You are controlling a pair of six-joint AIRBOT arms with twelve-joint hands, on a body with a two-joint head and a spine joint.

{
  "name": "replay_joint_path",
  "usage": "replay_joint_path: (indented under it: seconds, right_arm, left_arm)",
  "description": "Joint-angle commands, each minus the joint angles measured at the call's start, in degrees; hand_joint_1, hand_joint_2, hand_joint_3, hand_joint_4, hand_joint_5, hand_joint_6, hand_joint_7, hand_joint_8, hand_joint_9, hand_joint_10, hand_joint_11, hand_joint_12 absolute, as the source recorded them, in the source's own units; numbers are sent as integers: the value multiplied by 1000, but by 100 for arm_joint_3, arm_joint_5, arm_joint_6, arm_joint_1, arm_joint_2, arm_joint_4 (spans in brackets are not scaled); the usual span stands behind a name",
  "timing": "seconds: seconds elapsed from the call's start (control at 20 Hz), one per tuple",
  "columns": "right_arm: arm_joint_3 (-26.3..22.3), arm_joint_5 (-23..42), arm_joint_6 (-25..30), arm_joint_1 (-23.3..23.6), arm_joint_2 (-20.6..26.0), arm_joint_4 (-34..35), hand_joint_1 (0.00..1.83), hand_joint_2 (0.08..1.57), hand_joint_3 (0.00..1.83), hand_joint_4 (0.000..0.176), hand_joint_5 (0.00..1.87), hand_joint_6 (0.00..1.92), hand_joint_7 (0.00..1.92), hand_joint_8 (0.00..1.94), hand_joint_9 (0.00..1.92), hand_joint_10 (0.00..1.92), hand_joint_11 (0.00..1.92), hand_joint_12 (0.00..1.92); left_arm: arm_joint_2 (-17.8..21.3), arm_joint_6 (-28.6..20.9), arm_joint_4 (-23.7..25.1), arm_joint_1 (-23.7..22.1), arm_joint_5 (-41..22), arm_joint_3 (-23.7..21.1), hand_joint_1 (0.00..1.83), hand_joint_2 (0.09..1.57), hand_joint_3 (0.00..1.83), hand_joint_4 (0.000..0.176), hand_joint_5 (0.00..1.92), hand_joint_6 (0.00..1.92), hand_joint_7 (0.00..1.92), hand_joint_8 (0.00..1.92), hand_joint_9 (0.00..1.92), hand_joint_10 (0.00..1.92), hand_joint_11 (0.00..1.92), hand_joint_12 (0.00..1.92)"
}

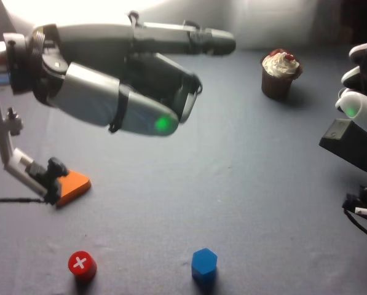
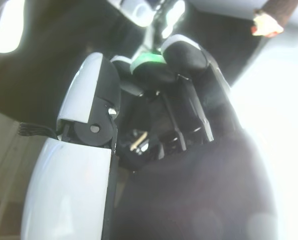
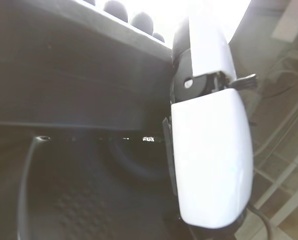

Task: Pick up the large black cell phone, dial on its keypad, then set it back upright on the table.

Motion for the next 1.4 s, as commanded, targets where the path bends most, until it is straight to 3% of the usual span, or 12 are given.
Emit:
replay_joint_path:
  seconds: [0.0, 0.3, 0.75, 0.9, 1.0, 1.1, 1.15, 1.2, 1.25, 1.35]
  right_arm:
    - [40, 891, 133, 3, 31, -150, 1383, 1097, 0, 0, 880, 1011, 1030, 788, 1055, 1100, 1031, 1005]
    - [20, 908, 198, -60, -40, 95, 1383, 1098, 0, 0, 888, 1014, 1021, 793, 1045, 1118, 992, 1048]
    - [-59, 515, 1221, -303, 122, -201, 1379, 1114, 0, 0, 844, 1067, 985, 871, 1019, 1153, 987, 1045]
    - [47, 314, 1529, -382, 217, -492, 1383, 1098, 0, 0, 886, 1022, 1029, 787, 1047, 1108, 998, 1033]
    - [113, 186, 1736, -434, 296, -695, 1384, 1095, 0, 0, 890, 1020, 1043, 750, 1052, 1104, 1004, 1025]
    - [193, 150, 1907, -504, 354, -869, 1384, 1096, 0, 0, 892, 1013, 1033, 774, 1047, 1113, 1004, 1021]
    - [237, 120, 1994, -535, 382, -942, 1470, 1091, 1, 0, 883, 955, 1018, 757, 1044, 998, 908, 1432]
    - [303, 107, 2085, -563, 395, -1034, 1487, 1091, 1, 0, 882, 946, 1010, 761, 1044, 970, 890, 1511]
    - [384, 107, 2107, -580, 388, -1118, 1402, 1103, 3, 0, 867, 1031, 1002, 822, 1037, 1093, 934, 1225]
    - [512, 112, 2107, -599, 365, -1133, 1384, 1097, 0, 0, 886, 1038, 1034, 769, 1046, 1104, 995, 1061]
  left_arm:
    - [53, -143, -394, -105, -242, -54, 1315, 1245, 2, 22, 129, 7, 708, 1494, 678, 1921, 531, 1921]
    - [112, -144, -395, -17, -234, -142, 1319, 1241, 0, 16, 168, 6, 719, 1491, 769, 1921, 632, 1921]
    - [127, -108, -376, 11, -239, -136, 1325, 1227, 0, 0, 166, 2, 744, 1454, 752, 1921, 624, 1921]
    - [127, -105, -352, 12, -246, -134, 1322, 1232, 0, 0, 185, 4, 736, 1469, 751, 1921, 635, 1921]
    - [125, -106, -345, 12, -248, -135, 1316, 1221, 0, 0, 258, 14, 759, 1414, 696, 1921, 625, 1921]
    - [113, -133, -277, 13, -262, -138, 1272, 1268, 7, 0, 338, 16, 680, 1490, 619, 1812, 535, 1921]
    - [103, -137, -260, 14, -265, -138, 907, 1258, 1, 0, 377, 11, 628, 1130, 571, 1667, 483, 1921]
    - [97, -146, -222, 15, -270, -138, 746, 1266, 1, 0, 381, 3, 643, 920, 540, 1566, 431, 1921]
    - [92, -154, -184, 15, -278, -138, 666, 1230, 0, 0, 385, 1, 669, 698, 523, 1413, 380, 1866]
    - [79, -157, -182, 16, -279, -138, 483, 1255, 1, 0, 394, 1, 768, 282, 573, 1080, 351, 1656]
